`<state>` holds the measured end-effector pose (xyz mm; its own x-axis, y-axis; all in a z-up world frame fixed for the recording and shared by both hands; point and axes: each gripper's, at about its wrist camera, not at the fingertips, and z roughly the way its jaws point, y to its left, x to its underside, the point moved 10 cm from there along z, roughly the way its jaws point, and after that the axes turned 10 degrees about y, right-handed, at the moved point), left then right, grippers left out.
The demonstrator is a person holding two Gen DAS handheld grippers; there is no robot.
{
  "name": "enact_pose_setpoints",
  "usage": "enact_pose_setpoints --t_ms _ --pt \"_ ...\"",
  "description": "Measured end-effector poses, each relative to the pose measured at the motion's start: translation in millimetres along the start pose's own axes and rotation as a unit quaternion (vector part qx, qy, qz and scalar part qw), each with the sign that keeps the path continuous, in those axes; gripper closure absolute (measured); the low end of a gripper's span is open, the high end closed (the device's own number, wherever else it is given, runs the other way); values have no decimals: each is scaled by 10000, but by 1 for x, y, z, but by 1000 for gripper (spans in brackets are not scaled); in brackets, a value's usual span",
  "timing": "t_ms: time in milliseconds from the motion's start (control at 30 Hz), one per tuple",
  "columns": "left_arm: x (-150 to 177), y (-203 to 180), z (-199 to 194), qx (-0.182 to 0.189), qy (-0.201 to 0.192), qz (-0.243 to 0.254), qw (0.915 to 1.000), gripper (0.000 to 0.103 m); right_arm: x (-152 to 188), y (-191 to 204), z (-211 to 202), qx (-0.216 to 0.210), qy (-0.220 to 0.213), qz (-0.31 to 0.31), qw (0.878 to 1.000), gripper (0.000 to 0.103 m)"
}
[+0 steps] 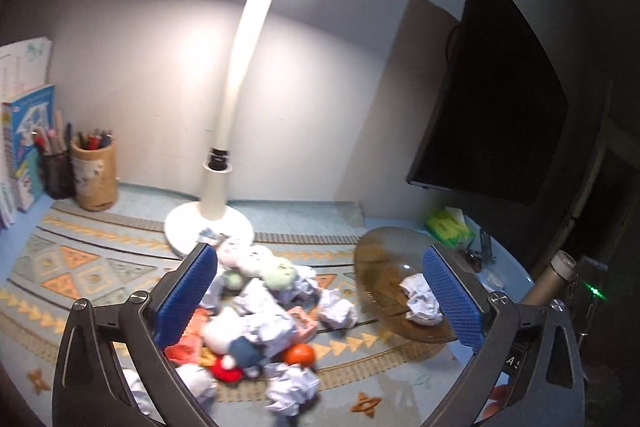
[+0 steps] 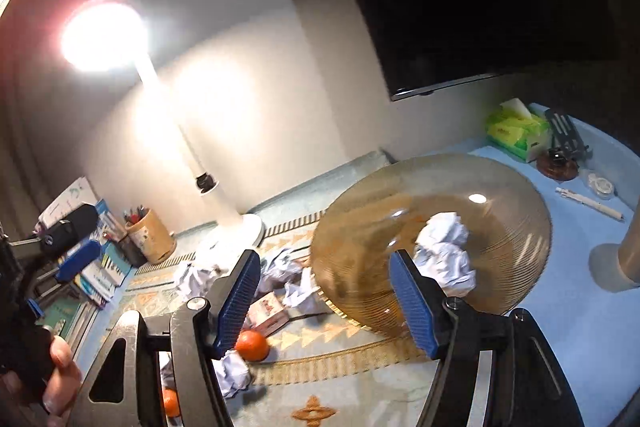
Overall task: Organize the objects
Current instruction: 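Move both tools back toward the paper balls on the rug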
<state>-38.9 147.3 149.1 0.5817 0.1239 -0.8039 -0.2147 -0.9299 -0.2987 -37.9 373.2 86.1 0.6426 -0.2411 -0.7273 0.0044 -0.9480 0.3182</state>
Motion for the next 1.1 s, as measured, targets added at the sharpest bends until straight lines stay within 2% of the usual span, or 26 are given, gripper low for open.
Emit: enact_pose_setpoints --t_ms 167,300,400,467,533,633,700,800,1033,1100 --pt "19 90 -46 -1110 -240 -208 9933 1 42 42 39 -292 567 -161 9978 38" --pt "52 163 -49 -1748 -24 -516 9832 1 72 63 63 -311 791 -259 9960 38" --pt "80 202 -35 -2079 270 -472 9766 1 85 69 75 -210 764 -387 9961 38" --pt "96 216 -22 -2114 399 -443 9756 1 92 70 81 -103 735 -438 9963 38" --pt "108 227 -15 -1978 449 -565 9776 1 95 70 86 -30 756 -475 9960 38" --pt "119 239 -6 -1943 625 -670 9766 1 95 69 87 -86 750 -469 9960 36" --pt "117 239 -7 -1691 526 -713 9816 1 99 70 91 -132 882 -486 9948 36" --pt "121 233 -6 -1445 608 -721 9850 1 101 72 94 -186 954 -566 9936 36" --pt "123 216 1 -1401 719 -334 9870 1 110 89 97 -165 1042 -976 9896 35" --pt "125 214 3 -1369 773 -297 9871 1 114 94 99 -168 1111 -1117 9874 24"
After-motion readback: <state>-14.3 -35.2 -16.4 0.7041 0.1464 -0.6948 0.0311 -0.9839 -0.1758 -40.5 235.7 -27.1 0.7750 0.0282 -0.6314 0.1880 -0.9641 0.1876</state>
